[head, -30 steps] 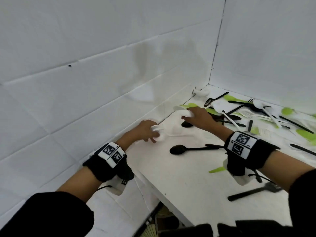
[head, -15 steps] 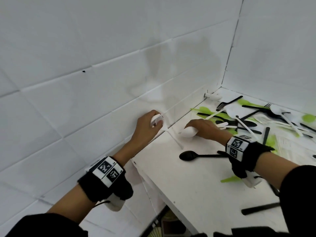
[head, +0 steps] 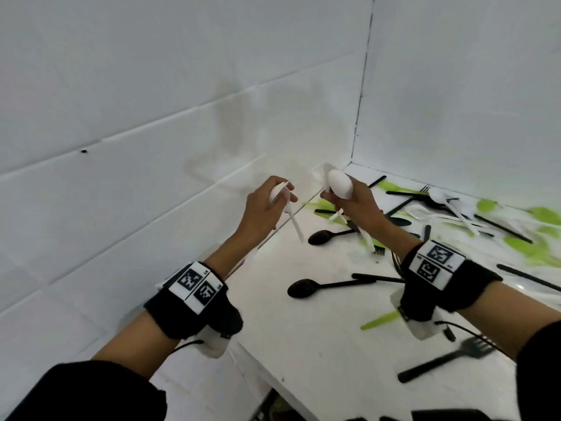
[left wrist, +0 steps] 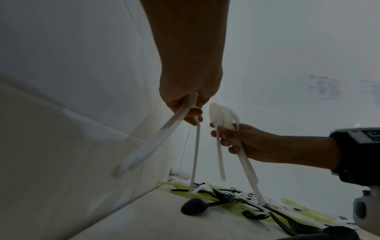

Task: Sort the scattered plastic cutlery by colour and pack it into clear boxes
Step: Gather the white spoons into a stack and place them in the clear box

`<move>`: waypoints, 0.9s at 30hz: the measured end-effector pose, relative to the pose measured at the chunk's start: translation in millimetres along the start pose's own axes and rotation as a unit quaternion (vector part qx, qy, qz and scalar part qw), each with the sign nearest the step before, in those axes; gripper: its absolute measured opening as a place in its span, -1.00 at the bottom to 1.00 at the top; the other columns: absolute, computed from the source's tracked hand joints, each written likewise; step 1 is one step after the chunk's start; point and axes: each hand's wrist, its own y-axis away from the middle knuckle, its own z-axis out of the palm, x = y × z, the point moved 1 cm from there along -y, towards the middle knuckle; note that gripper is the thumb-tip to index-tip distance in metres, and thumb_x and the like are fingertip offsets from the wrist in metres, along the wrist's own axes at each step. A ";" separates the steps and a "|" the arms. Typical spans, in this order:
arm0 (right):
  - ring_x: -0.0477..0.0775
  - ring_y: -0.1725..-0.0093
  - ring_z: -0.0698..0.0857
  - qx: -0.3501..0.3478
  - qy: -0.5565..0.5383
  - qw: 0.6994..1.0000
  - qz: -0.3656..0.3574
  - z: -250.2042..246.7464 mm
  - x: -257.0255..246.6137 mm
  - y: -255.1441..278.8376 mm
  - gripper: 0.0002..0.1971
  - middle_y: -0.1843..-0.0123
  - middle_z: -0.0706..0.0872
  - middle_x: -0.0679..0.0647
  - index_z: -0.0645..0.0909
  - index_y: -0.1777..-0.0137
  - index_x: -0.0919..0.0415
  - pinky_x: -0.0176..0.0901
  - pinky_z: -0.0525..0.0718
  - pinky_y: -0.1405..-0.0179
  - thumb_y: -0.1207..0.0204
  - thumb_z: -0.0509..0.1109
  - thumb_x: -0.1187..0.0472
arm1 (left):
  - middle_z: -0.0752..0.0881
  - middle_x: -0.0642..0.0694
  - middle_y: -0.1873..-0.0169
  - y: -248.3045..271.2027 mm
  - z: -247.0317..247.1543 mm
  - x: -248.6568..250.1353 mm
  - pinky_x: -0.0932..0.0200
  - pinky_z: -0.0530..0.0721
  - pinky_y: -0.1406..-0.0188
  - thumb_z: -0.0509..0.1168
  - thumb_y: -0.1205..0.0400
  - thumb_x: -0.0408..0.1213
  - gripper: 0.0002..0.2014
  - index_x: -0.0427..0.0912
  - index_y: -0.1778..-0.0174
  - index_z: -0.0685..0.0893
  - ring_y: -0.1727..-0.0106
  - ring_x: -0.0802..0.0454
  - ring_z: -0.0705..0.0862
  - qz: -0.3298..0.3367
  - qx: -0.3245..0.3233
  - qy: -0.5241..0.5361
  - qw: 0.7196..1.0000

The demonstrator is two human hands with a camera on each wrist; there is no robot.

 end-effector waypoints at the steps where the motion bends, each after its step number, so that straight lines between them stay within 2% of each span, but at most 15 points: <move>1: -0.08 0.40 0.54 0.024 -0.002 1.000 -0.009 -4.5 -5.4 0.8 -0.85 0.30 0.69 -0.09 0.59 0.09 0.09 -0.31 0.52 0.41 -0.48 0.44 0.35 | 0.76 -0.04 0.25 -2.6 4.6 0.2 0.52 0.41 0.62 0.19 -0.69 -0.35 -0.93 -0.15 0.06 0.57 0.34 0.26 0.63 0.007 -0.004 0.004 1.000; 3: -0.14 0.48 0.52 0.071 0.013 0.997 -0.021 -21.9 -13.1 1.3 -0.89 0.36 0.71 -0.16 0.59 0.15 0.12 -0.34 0.50 0.45 -0.52 0.39 0.35 | 0.75 0.03 0.29 -16.0 19.7 3.1 0.47 0.43 0.65 0.20 -0.70 -0.29 -0.92 -0.12 0.07 0.59 0.29 0.11 0.64 0.021 -0.032 0.000 0.999; 5: -0.19 0.44 0.56 0.132 0.034 0.990 -0.031 -46.6 -19.5 6.0 -0.91 0.32 0.70 -0.15 0.60 0.14 0.21 -0.37 0.52 0.43 -0.52 0.35 0.40 | 0.73 0.08 0.30 -32.7 42.5 5.1 0.38 0.46 0.67 0.19 -0.71 -0.27 -0.90 -0.09 0.07 0.60 0.24 0.02 0.66 0.034 -0.083 -0.005 0.996; 7: -0.14 0.36 0.58 0.145 0.066 0.986 -0.037 -52.8 -23.5 7.4 -0.90 0.31 0.70 -0.19 0.63 0.13 0.24 -0.26 0.54 0.33 -0.52 0.33 0.42 | 0.72 0.12 0.32 -39.0 46.5 0.1 0.29 0.53 0.54 0.18 -0.71 -0.20 -0.88 -0.03 0.09 0.61 0.21 0.03 0.67 0.032 -0.103 -0.022 0.994; 9: -0.15 0.39 0.55 0.177 0.136 0.974 -0.024 -73.6 -26.1 12.2 -0.90 0.41 0.67 -0.29 0.66 0.07 0.25 -0.15 0.51 0.28 -0.53 0.32 0.36 | 0.71 0.14 0.35 -55.4 65.8 -0.7 0.20 0.57 0.32 0.13 -0.68 -0.07 -0.81 -0.01 0.09 0.61 0.21 0.05 0.67 0.050 -0.132 -0.043 0.989; 11: -0.16 0.37 0.55 0.219 0.216 0.951 0.006 -97.9 -31.0 18.3 -0.84 0.42 0.63 -0.26 0.67 -0.04 0.23 -0.16 0.43 0.32 -0.53 0.30 0.33 | 0.68 0.10 0.37 -72.3 89.0 2.0 0.20 0.57 0.23 0.11 -0.70 -0.11 -0.82 -0.04 0.09 0.58 0.23 0.04 0.66 0.070 -0.162 -0.037 0.984; 13: 0.01 0.23 0.62 0.238 0.258 0.936 0.032 -106.6 -34.9 20.2 -0.80 0.27 0.68 -0.16 0.65 -0.12 0.19 -0.16 0.38 0.29 -0.54 0.30 0.28 | 0.65 -0.05 0.40 -75.5 94.0 -0.1 0.16 0.64 0.25 0.11 -0.73 -0.24 -0.84 -0.17 0.07 0.55 0.30 0.02 0.67 0.061 -0.169 -0.009 0.984; 15: 0.14 -0.04 0.65 0.278 0.293 0.913 0.053 -125.7 -37.3 25.9 -0.73 0.00 0.76 0.03 0.62 -0.22 0.16 -0.12 0.43 0.20 -0.55 0.28 0.28 | 0.58 -0.12 0.42 -87.4 113.0 3.1 0.11 0.67 0.36 0.10 -0.73 -0.31 -0.86 -0.25 0.04 0.54 0.40 -0.03 0.63 0.049 -0.197 0.004 0.979; 17: 0.21 -0.20 0.58 0.304 0.354 0.882 0.070 -144.8 -36.1 33.5 -0.65 -0.16 0.71 0.13 0.56 -0.30 0.19 -0.04 0.46 0.09 -0.52 0.26 0.36 | 0.54 -0.13 0.39 -101.3 136.1 1.4 0.18 0.62 0.47 0.11 -0.71 -0.35 -0.90 -0.25 0.02 0.52 0.46 -0.02 0.55 0.041 -0.233 -0.012 0.972; 19: 0.27 -0.25 0.47 0.284 0.411 0.862 0.079 -149.9 -31.1 35.9 -0.61 -0.20 0.64 0.20 0.53 -0.32 0.28 -0.01 0.43 0.10 -0.48 0.24 0.42 | 0.55 -0.11 0.35 -106.8 142.1 -8.3 0.26 0.54 0.52 0.17 -0.68 -0.35 -0.94 -0.25 0.00 0.51 0.45 0.02 0.52 0.028 -0.245 -0.059 0.967; 20: 0.29 -0.25 0.45 0.288 0.441 0.845 0.096 -161.0 -29.3 41.6 -0.60 -0.18 0.64 0.22 0.52 -0.32 0.30 0.01 0.42 0.11 -0.47 0.24 0.43 | 0.55 -0.10 0.33 -116.1 161.7 -11.7 0.31 0.49 0.50 0.22 -0.65 -0.33 -0.92 -0.26 0.01 0.51 0.41 -0.01 0.52 0.030 -0.268 -0.078 0.960; 22: 0.34 -0.19 0.53 0.279 0.458 0.837 0.110 -164.2 -24.9 42.3 -0.59 -0.11 0.68 0.26 0.54 -0.31 0.29 0.04 0.45 0.07 -0.44 0.25 0.40 | 0.55 -0.07 0.29 -120.8 167.9 -24.4 0.40 0.38 0.46 0.33 -0.60 -0.26 -0.82 -0.26 0.02 0.49 0.23 -0.08 0.55 0.011 -0.269 -0.129 0.954; 23: 0.34 -0.13 0.60 0.290 0.446 0.838 0.125 -173.0 -22.5 45.7 -0.59 -0.06 0.72 0.26 0.56 -0.29 0.26 0.04 0.49 0.06 -0.42 0.24 0.35 | 0.57 -0.09 0.24 -128.8 186.4 -29.2 0.36 0.36 0.39 0.37 -0.57 -0.21 -0.74 -0.28 -0.02 0.50 0.12 -0.13 0.57 0.014 -0.290 -0.157 0.944; 25: 0.27 0.10 0.71 0.289 0.360 0.875 0.142 -175.4 -17.4 43.9 -0.65 0.07 0.74 0.16 0.58 -0.22 0.19 0.03 0.62 0.05 -0.42 0.25 0.33 | 0.62 -0.21 0.01 -131.2 191.2 -39.9 0.22 0.37 0.18 0.44 -0.51 -0.07 -0.51 -0.34 -0.19 0.50 -0.13 -0.20 0.58 -0.006 -0.316 -0.232 0.920; 27: 0.15 0.41 0.64 0.291 0.302 0.893 0.165 -183.0 -12.3 41.9 -0.76 0.21 0.66 0.08 0.55 -0.12 0.21 0.04 0.68 0.22 -0.47 0.27 0.39 | 0.62 -0.28 -0.14 -136.3 205.9 -45.5 0.13 0.38 0.11 0.48 -0.45 -0.01 -0.39 -0.38 -0.22 0.49 -0.20 -0.21 0.56 0.002 -0.337 -0.278 0.899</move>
